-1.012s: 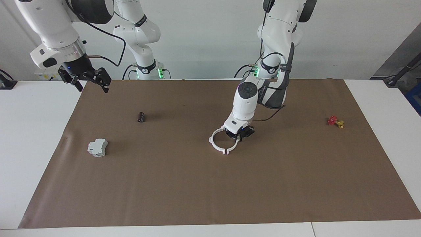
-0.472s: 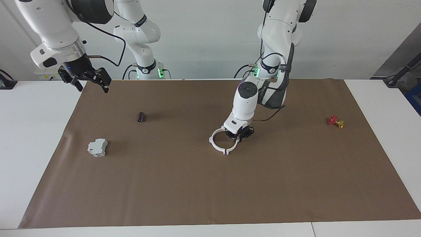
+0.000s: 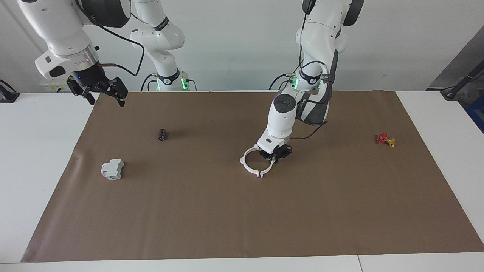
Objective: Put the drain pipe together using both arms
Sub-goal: 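Press the held half against the placed half to close the ring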
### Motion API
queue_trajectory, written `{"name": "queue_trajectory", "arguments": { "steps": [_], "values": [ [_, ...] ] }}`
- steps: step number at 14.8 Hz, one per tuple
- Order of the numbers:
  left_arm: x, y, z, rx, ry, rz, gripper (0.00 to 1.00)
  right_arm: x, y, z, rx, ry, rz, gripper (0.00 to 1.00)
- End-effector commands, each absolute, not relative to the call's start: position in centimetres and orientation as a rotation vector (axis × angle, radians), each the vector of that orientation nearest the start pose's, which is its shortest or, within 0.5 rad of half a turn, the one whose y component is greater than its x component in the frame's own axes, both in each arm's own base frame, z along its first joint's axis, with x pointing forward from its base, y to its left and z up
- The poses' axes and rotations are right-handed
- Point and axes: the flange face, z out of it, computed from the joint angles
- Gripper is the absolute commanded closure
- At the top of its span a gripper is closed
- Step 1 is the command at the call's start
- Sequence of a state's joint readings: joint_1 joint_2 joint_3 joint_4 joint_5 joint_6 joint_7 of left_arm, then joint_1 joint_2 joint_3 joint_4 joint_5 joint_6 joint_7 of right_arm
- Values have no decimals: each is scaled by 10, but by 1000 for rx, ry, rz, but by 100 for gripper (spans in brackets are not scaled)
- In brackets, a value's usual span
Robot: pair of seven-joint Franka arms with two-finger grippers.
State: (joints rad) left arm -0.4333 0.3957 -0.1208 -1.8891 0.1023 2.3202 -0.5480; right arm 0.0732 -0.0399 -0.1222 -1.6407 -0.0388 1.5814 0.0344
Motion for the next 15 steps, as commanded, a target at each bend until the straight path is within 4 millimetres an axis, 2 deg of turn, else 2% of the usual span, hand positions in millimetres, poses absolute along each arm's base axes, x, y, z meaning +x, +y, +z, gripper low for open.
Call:
{"name": "queue_trajectory", "arguments": {
  "steps": [1, 15],
  "values": [
    [539, -328, 302, -3119, 90, -113, 96, 535, -35, 616, -3176, 103, 24, 0],
    [537, -334, 301, -3113, 115, -138, 96, 535, -34, 616, -3176, 100, 26, 0]
  ]
}}
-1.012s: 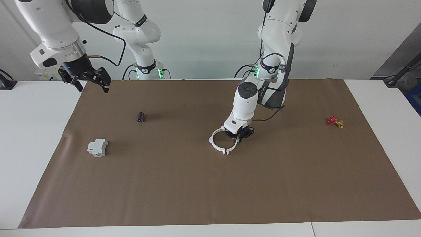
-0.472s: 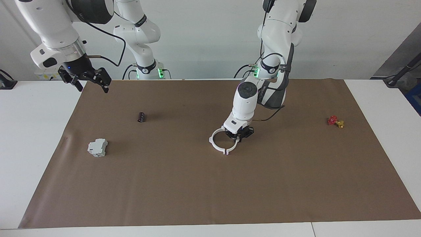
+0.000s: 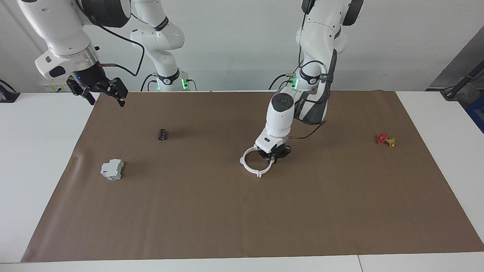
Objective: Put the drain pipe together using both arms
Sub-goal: 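Press the held half against the placed half to close the ring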
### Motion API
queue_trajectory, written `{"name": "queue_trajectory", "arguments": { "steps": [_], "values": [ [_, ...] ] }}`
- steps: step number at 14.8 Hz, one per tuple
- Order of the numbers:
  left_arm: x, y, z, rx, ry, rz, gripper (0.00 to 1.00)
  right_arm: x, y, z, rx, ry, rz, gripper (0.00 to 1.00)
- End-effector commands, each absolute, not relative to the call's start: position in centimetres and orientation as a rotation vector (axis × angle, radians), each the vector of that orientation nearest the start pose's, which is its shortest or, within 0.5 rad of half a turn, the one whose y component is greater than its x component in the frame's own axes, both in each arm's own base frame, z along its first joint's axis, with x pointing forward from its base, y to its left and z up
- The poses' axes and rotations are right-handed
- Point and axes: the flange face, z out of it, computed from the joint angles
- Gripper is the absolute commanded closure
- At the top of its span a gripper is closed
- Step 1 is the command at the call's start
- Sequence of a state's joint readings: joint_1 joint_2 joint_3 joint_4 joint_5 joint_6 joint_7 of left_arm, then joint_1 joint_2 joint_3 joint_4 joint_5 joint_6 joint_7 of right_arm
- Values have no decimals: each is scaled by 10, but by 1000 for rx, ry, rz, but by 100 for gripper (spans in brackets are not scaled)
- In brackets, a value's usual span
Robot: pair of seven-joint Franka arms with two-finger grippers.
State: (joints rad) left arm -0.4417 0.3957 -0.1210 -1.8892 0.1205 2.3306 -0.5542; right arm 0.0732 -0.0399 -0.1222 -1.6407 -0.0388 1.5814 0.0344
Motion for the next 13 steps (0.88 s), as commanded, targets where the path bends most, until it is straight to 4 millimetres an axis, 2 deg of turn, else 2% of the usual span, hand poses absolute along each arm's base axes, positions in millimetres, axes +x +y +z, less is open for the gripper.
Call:
{"name": "queue_trajectory", "arguments": {
  "steps": [1, 3, 4, 6, 8, 9, 13],
  "values": [
    [537, -334, 300, -3114, 115, -137, 96, 535, -35, 616, -3176, 103, 24, 0],
    [537, -334, 300, -3111, 120, -140, 94, 535, -34, 616, -3176, 100, 24, 0],
    [538, -334, 301, -3111, 120, -142, 81, 535, -34, 616, -3176, 100, 26, 0],
    [538, -334, 302, -3111, 122, -142, 38, 535, -34, 616, -3176, 100, 24, 0],
    [539, -333, 302, -3111, 122, -144, 15, 535, -34, 616, -3177, 100, 26, 0],
    [539, -333, 302, -3110, 123, -145, 9, 535, -34, 616, -3177, 100, 24, 0],
    [540, -331, 302, -3107, 121, -140, 0, 535, -34, 616, -3176, 100, 24, 0]
  ]
}}
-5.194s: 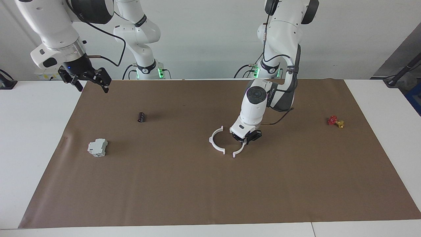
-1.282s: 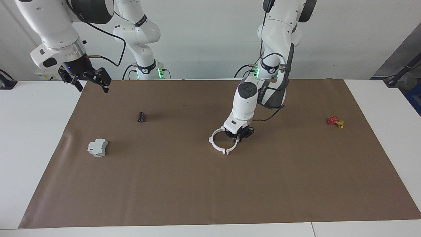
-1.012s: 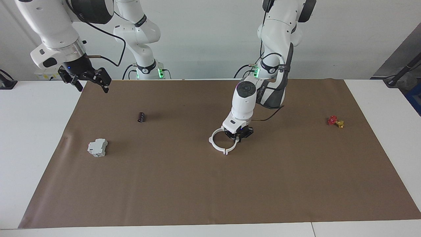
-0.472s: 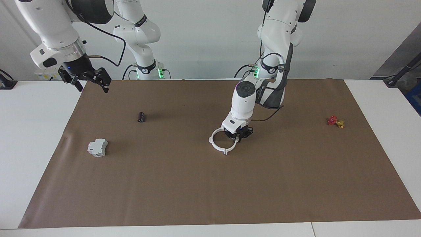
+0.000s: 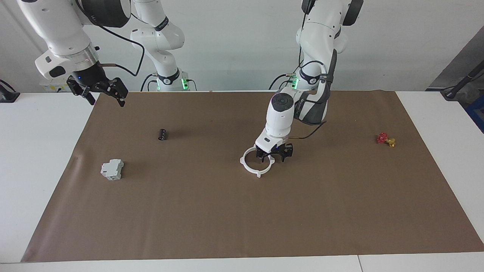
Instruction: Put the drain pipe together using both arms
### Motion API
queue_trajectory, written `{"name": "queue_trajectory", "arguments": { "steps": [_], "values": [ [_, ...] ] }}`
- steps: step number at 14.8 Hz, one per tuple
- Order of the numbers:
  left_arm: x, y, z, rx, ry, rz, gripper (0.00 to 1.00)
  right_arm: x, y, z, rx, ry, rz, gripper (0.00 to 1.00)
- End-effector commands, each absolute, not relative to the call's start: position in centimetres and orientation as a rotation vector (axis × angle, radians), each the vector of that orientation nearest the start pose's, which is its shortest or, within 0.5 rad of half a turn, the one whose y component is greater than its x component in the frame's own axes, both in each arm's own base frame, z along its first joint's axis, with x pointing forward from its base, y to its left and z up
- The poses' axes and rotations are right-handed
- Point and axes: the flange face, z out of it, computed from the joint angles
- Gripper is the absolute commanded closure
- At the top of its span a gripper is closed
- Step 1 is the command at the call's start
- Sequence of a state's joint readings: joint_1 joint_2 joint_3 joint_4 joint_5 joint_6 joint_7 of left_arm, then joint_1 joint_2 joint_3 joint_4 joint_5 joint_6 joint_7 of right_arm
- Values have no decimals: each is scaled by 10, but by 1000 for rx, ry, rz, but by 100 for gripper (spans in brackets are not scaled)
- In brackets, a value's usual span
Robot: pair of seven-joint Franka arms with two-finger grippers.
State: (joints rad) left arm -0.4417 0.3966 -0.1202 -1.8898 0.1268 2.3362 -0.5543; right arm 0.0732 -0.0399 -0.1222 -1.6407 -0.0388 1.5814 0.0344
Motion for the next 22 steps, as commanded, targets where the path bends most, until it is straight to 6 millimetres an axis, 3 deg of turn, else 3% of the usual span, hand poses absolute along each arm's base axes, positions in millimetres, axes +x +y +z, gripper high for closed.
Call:
{"name": "queue_trajectory", "arguments": {
  "steps": [1, 5, 8, 11, 14, 16, 19, 21, 22],
  "values": [
    [539, -330, 305, -3102, 136, -130, 0, 535, -34, 616, -3176, 100, 24, 0],
    [543, -306, 350, -3048, 136, -51, 0, 535, -34, 616, -3176, 100, 24, 0],
    [548, -273, 391, -3023, 131, -22, 0, 535, -34, 616, -3176, 100, 26, 0],
    [560, -226, 432, -3021, 139, -40, 0, 535, -34, 616, -3176, 100, 24, 0],
    [569, -155, 482, -3007, 126, 19, 0, 535, -34, 616, -3176, 100, 24, 0],
    [575, -102, 503, -3010, 87, 33, 0, 535, -34, 616, -3176, 100, 24, 0],
    [579, -22, 515, -3082, 84, 37, 0, 535, -34, 616, -3176, 100, 24, 0],
    [580, 35, 521, -3137, -41, 22, 0, 535, -34, 616, -3176, 100, 26, 0],
    [580, 49, 524, -3143, -63, 12, 0, 535, -34, 616, -3176, 100, 26, 0]
  ]
}}
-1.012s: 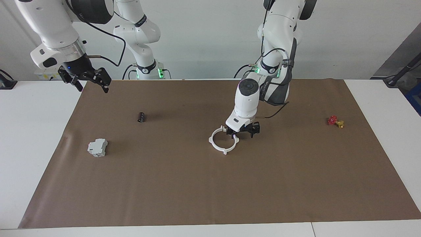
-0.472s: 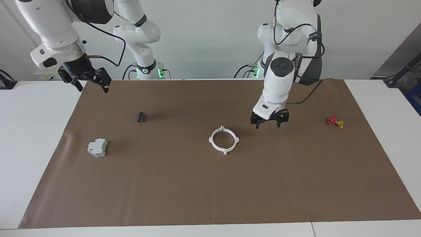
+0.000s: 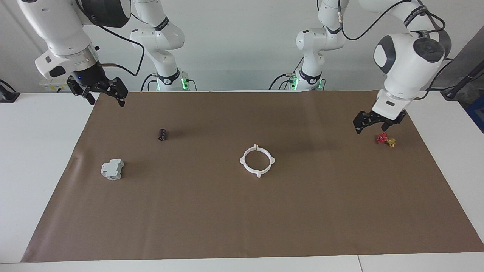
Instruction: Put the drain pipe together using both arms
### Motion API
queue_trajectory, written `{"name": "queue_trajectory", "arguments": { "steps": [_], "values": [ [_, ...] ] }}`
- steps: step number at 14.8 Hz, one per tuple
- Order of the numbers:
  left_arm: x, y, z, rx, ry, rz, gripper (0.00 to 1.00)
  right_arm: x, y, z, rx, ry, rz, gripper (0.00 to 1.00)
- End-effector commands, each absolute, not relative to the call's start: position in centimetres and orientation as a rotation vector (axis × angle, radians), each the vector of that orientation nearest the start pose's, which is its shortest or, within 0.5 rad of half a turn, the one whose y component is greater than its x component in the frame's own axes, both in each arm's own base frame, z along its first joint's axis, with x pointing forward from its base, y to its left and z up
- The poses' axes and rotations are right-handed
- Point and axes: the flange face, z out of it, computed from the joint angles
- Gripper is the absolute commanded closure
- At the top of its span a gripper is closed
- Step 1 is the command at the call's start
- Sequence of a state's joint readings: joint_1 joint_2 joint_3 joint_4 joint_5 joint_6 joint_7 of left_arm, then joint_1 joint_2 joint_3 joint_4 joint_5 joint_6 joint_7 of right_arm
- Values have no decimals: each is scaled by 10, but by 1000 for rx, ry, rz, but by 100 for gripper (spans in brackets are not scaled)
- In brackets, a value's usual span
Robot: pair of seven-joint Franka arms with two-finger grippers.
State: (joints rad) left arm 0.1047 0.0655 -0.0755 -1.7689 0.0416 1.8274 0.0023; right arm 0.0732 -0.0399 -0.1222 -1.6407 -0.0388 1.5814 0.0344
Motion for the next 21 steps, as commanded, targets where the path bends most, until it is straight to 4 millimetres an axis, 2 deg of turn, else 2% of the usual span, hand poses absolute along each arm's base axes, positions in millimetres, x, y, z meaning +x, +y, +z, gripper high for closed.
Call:
{"name": "queue_trajectory", "arguments": {
  "steps": [1, 3, 5, 6, 8, 10, 15, 16, 17, 18, 21],
  "values": [
    [580, 52, 525, -3143, -64, 11, 0, 535, -34, 616, -3176, 100, 24, 0],
    [580, 60, 521, -3143, -97, 23, 0, 535, -34, 616, -3176, 100, 24, 0],
    [580, 58, 522, -3143, -107, 21, 0, 535, -34, 616, -3177, 100, 24, 0],
    [579, 57, 530, -3141, -100, 2, 0, 535, -34, 616, -3176, 100, 26, 0],
    [571, 43, 572, -3141, -69, 31, 0, 535, -34, 616, -3176, 100, 26, 0],
    [564, 40, 591, -3142, -65, 101, 0, 535, -34, 616, -3176, 100, 24, 0],
    [561, 31, 597, -3141, -53, 101, 0, 535, -34, 616, -3176, 100, 24, 0],
    [562, 27, 595, -3141, -46, 96, 0, 535, -34, 616, -3176, 100, 26, 0],
    [564, 12, 591, -3140, -3, 96, 0, 535, -34, 616, -3176, 100, 26, 0],
    [566, 6, 587, -3138, 12, 94, 0, 535, -34, 616, -3176, 100, 26, 0],
    [564, 5, 577, -3137, 5, 60, 0, 535, -34, 616, -3176, 100, 26, 0]
  ]
}}
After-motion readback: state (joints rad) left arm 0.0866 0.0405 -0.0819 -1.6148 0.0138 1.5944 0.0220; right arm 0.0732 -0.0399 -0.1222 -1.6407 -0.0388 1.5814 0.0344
